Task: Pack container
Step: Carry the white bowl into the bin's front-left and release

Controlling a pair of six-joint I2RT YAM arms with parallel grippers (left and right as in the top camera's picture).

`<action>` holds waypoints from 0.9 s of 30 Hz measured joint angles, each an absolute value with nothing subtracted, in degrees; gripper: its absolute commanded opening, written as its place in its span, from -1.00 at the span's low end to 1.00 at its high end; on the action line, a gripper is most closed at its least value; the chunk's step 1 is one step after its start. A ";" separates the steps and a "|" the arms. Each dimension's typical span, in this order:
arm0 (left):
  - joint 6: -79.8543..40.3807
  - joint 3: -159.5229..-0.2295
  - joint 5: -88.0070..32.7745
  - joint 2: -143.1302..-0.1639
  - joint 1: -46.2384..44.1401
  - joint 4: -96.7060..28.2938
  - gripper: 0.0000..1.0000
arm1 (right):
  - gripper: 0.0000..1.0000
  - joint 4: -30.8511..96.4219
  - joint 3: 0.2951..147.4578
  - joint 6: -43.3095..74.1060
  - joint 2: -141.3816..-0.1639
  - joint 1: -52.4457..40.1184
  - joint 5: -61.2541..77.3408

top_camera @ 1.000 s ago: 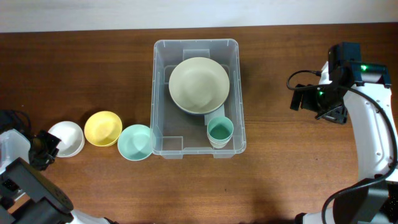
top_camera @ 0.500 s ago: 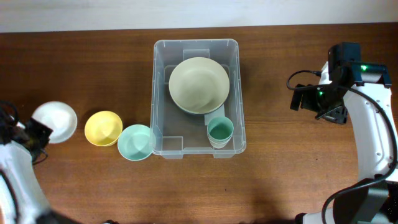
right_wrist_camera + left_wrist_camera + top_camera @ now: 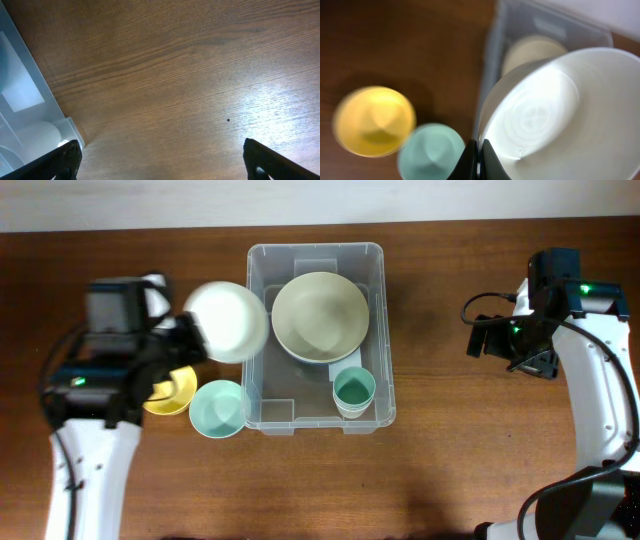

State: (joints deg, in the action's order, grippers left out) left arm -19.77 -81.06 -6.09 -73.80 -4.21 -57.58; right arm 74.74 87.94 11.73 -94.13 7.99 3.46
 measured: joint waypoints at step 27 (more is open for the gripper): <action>-17.21 -81.23 -6.04 -99.96 -18.26 -65.21 -0.44 | 0.98 74.74 87.94 11.75 -94.13 7.99 3.46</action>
